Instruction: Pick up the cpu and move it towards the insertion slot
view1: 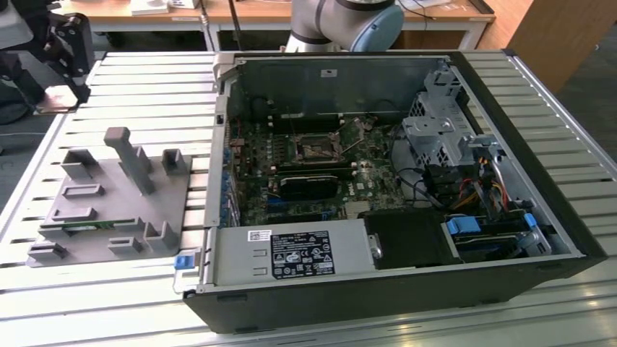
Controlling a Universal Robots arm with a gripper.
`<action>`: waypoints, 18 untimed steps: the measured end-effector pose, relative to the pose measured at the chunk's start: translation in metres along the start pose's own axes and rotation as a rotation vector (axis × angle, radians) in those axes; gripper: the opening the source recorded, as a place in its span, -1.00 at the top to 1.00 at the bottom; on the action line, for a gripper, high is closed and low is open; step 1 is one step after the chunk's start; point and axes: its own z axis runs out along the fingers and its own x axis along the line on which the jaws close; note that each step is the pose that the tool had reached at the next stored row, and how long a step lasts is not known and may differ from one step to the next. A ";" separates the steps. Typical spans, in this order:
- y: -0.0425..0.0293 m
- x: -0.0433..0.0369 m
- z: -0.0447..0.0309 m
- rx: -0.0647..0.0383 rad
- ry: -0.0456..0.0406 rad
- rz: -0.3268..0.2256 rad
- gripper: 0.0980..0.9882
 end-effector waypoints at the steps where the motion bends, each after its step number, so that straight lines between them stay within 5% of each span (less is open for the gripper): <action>1: 0.0000 -0.0019 0.0000 0.000 -0.0001 0.000 0.00; 18: -0.0006 -0.0358 -0.0003 0.000 0.0000 0.000 0.00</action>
